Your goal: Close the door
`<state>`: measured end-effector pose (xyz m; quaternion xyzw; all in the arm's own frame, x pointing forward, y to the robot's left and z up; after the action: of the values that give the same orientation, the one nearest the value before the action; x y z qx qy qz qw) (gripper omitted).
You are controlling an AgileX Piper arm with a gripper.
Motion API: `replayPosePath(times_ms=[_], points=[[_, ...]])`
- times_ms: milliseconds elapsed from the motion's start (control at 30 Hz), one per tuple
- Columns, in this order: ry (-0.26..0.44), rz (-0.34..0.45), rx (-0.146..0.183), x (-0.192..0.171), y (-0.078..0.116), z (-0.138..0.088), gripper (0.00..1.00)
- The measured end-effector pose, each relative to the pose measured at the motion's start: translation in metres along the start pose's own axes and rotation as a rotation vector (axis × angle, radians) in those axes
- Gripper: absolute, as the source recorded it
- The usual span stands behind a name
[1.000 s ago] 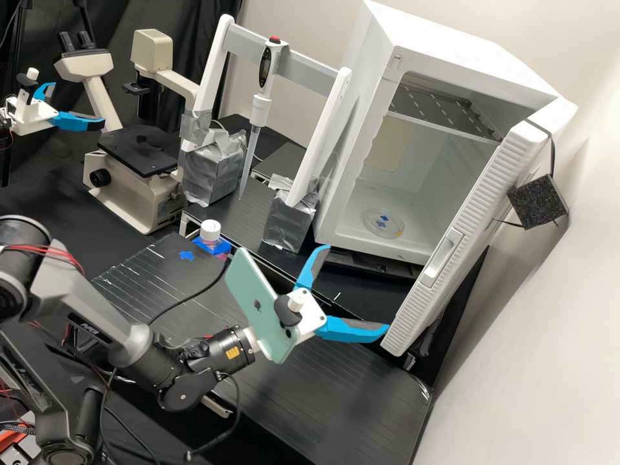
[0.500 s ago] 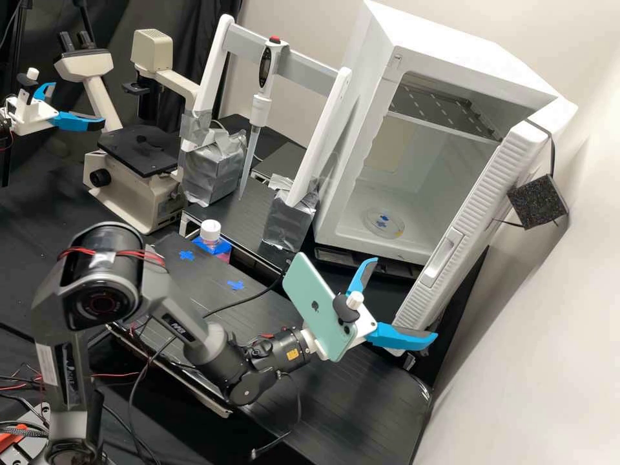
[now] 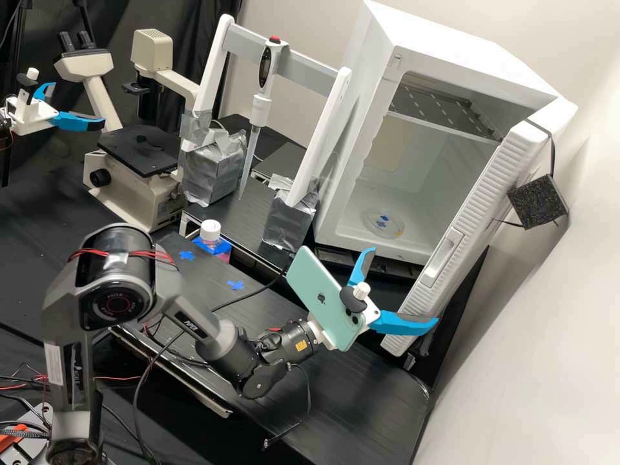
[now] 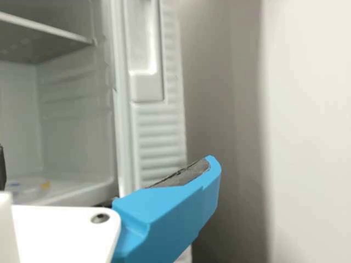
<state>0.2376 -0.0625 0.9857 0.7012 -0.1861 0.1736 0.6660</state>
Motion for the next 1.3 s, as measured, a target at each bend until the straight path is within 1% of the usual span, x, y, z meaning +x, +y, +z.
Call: replayPosePath(times_ms=[167,233,400,500,767,900,933,1000,1133,1300], points=[[0.020,-0.026,0.027,-0.004,-0.006,-0.011,1.00],[0.025,-0.048,0.047,-0.006,-0.011,-0.017,1.00],[0.047,-0.088,0.072,-0.011,-0.025,-0.029,1.00],[0.072,-0.119,0.073,-0.014,-0.031,-0.036,1.00],[0.170,-0.194,0.057,-0.025,-0.041,-0.063,1.00],[0.253,-0.245,0.044,-0.032,-0.048,-0.082,1.00],[0.274,-0.255,0.046,-0.032,-0.050,-0.085,1.00],[0.304,-0.275,0.067,-0.033,-0.054,-0.091,1.00],[0.342,-0.321,0.096,-0.029,-0.062,-0.098,1.00],[0.362,-0.349,0.114,-0.019,-0.070,-0.101,1.00]])
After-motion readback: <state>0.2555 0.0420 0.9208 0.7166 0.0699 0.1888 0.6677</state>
